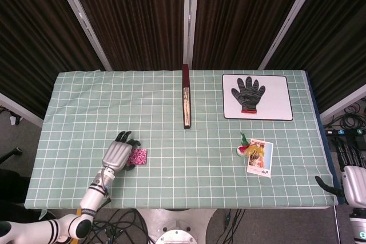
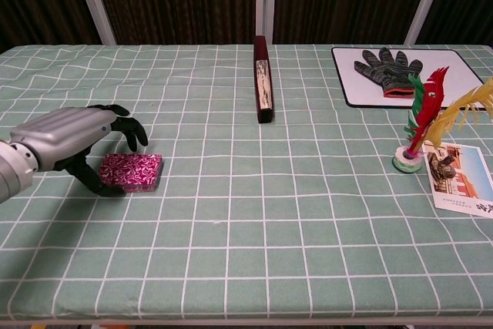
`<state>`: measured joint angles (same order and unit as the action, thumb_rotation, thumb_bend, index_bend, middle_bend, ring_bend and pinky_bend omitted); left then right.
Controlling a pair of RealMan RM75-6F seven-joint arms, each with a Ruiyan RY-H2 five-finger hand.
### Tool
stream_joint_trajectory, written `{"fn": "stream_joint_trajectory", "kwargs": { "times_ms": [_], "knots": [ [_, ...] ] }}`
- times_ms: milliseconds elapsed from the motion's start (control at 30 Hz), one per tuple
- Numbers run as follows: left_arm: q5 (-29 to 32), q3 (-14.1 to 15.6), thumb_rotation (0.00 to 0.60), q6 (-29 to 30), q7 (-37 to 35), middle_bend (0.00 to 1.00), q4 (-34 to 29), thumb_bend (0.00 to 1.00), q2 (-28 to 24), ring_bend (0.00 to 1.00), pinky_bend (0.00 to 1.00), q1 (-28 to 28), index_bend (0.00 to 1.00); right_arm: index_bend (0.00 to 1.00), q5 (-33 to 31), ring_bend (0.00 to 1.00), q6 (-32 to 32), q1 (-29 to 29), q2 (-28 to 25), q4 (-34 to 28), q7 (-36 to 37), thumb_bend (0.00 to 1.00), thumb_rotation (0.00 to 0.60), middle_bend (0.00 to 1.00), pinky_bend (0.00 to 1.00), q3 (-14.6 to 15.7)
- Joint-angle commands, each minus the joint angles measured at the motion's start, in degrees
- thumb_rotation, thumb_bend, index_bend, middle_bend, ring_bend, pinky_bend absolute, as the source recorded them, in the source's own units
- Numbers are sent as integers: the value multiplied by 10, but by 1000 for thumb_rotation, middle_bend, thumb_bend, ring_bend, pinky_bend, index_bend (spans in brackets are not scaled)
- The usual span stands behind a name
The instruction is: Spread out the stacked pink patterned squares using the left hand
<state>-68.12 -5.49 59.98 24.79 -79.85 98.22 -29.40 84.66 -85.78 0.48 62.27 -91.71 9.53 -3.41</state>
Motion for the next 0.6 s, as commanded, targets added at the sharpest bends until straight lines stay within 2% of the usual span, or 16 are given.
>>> {"fn": "stream_joint_trajectory", "kwargs": {
  "times_ms": [33, 233, 367, 600],
  "knots": [
    [2, 0, 600, 0, 0, 325, 1, 156, 0, 53, 78, -1, 298, 0, 0, 0, 0, 0, 0, 0, 0, 101, 600, 0, 0, 0],
    [3, -1, 600, 1, -10, 351, -4, 163, -1, 55, 78, -1, 301, 0, -2, 0, 3, 1, 0, 1, 2, 100, 600, 0, 0, -1],
    [-3, -1, 600, 4, -18, 394, -1, 172, -1, 90, 79, -2, 321, 0, -1, 0, 3, 1, -2, 1, 6, 101, 600, 0, 0, 0],
    [2, 0, 600, 4, -14, 396, 4, 173, 1, 90, 78, -3, 321, 0, -3, 0, 4, 1, -3, 0, 5, 101, 600, 0, 0, -1]
  ]
}}
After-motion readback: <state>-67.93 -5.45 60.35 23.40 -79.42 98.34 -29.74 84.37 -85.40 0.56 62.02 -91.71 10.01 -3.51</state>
